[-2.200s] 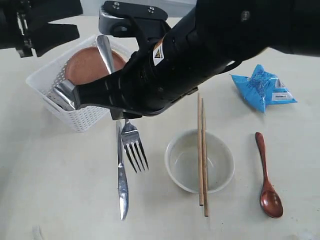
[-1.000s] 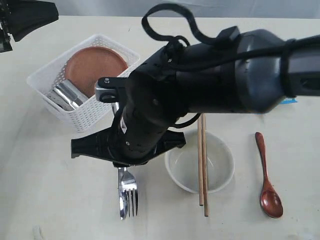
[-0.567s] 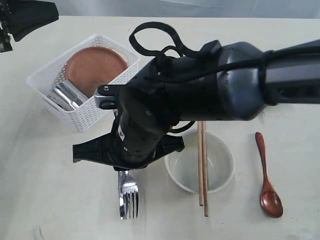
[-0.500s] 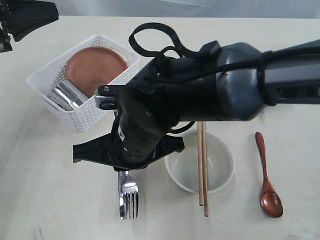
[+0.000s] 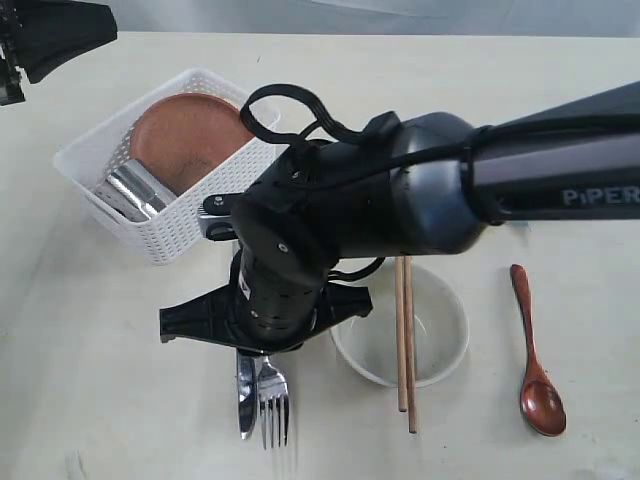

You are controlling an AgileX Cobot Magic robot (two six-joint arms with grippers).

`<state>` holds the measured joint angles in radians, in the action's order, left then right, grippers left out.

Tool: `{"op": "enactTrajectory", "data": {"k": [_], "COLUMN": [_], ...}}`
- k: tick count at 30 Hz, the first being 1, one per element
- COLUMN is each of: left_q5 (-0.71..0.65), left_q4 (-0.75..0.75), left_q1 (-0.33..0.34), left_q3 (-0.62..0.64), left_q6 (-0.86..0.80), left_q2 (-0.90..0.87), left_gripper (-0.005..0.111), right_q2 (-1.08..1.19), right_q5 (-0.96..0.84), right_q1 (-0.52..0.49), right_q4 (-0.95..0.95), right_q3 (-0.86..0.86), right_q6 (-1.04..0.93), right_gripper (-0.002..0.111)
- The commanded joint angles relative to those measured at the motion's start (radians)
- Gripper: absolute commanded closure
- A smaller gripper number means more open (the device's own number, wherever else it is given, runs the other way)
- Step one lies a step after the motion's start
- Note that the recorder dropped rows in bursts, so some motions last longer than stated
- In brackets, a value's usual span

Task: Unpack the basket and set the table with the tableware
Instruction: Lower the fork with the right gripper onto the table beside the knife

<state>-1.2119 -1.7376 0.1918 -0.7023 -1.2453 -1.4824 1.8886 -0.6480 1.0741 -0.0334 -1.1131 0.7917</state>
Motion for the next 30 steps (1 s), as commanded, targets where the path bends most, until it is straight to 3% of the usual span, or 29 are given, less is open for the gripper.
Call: {"op": "enactTrajectory", "data": {"k": [1,30], "left_q5": [-0.009,-0.009], "left_q4": [-0.007,-0.007], "left_q1": [0.005,0.005], "left_q3": [-0.006,-0.006], "left_q6": [0.005,0.005], "left_q2": [0.006,0.006], "left_gripper": [0.105,0.105], "right_q2": [0.009,0.069], "right_q5": [-0.005,-0.042], "right_q1": [-0.007,-0.025], "right_q4": [0.016,0.033], "right_q3": [-0.003,-0.003], "right_q6": [0.005,0.03], "right_gripper": [0.109,0.108]}}
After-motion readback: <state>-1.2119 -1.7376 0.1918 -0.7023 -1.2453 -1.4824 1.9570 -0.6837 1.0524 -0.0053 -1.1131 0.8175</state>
